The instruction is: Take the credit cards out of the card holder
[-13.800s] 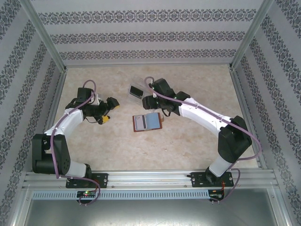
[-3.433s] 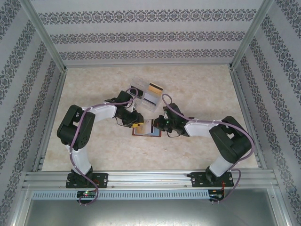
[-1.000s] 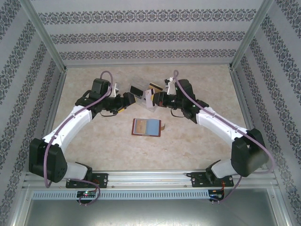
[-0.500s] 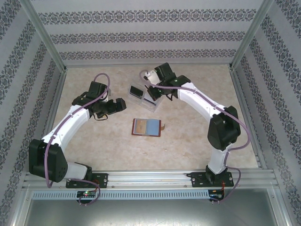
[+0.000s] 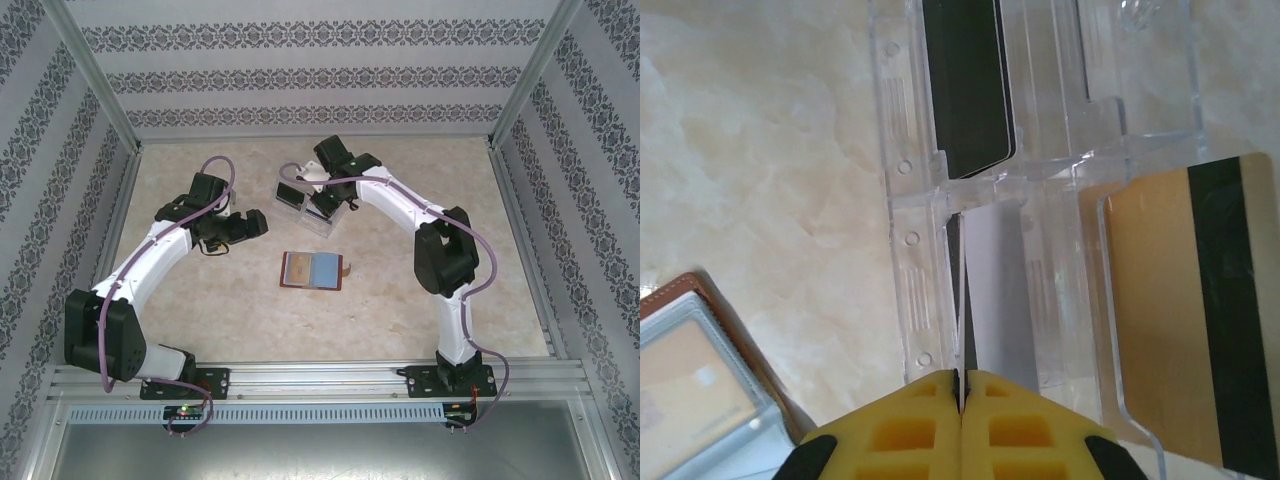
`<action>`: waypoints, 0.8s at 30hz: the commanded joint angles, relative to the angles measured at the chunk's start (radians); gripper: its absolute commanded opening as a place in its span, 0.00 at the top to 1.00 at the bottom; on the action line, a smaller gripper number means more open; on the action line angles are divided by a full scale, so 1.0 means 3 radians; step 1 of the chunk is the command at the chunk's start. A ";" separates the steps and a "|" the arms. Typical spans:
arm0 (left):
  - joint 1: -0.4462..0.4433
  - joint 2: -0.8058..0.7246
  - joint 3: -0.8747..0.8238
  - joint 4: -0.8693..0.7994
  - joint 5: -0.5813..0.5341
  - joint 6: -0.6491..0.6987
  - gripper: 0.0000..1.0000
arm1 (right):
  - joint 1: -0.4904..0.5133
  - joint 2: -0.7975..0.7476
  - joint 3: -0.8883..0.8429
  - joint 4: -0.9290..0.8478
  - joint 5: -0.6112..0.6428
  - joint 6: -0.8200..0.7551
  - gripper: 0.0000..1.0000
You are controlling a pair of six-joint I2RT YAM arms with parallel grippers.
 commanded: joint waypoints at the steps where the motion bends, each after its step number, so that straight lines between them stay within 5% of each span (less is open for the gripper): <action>1: 0.0031 0.0020 0.0009 -0.0082 0.0068 0.0098 0.01 | -0.0038 0.0078 0.0168 -0.0139 0.0097 -0.0177 1.00; 17: 0.0028 0.0091 -0.0027 -0.0085 0.0067 0.0108 0.00 | -0.0070 0.0322 0.0404 -0.0289 0.0169 -0.0440 0.95; 24: 0.0031 0.0098 -0.0027 -0.0082 0.0061 0.0113 0.00 | -0.0051 0.0300 0.0531 -0.0377 0.0170 -0.0302 0.67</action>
